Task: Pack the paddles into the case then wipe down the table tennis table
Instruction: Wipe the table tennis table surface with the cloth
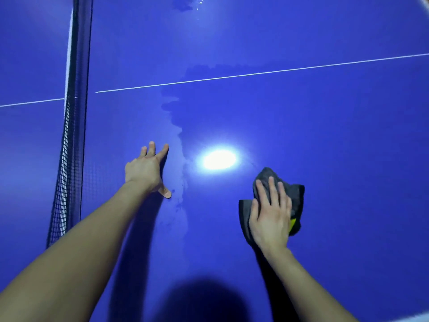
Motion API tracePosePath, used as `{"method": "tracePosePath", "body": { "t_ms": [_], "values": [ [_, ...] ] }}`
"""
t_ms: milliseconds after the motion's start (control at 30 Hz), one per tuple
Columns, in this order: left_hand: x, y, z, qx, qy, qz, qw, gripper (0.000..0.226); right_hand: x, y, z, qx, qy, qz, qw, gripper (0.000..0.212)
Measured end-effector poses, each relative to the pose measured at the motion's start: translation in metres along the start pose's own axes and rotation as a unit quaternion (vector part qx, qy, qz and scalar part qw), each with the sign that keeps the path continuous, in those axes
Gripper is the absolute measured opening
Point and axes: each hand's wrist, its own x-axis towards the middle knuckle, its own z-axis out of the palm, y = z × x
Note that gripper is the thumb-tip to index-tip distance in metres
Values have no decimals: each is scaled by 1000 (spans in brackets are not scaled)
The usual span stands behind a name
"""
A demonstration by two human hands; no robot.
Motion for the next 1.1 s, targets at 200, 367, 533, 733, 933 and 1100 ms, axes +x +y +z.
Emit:
{"method": "tracePosePath", "body": {
  "t_ms": [200, 367, 533, 733, 933, 1100],
  "values": [
    [-5, 7, 2, 0, 27, 5, 1000, 136, -85, -46, -9, -1, -84, -18, 996, 57],
    [-81, 43, 41, -114, 162, 98, 975, 37, -22, -11, -37, -87, -112, -2, 990, 51],
    [-161, 62, 96, -265, 69, 134, 953, 29, -13, -24, -60, -53, -187, -19, 981, 27],
    [-208, 31, 85, -458, 94, 93, 879, 16, -29, -81, -129, 79, -168, -132, 974, 16],
    [-236, 7, 32, -541, 112, 158, 819, 39, -38, -149, -179, 158, -177, -129, 963, 25],
    [-255, -9, 4, -543, 131, 161, 813, 43, -45, -176, -194, 314, -211, -120, 918, 26]
  ]
}}
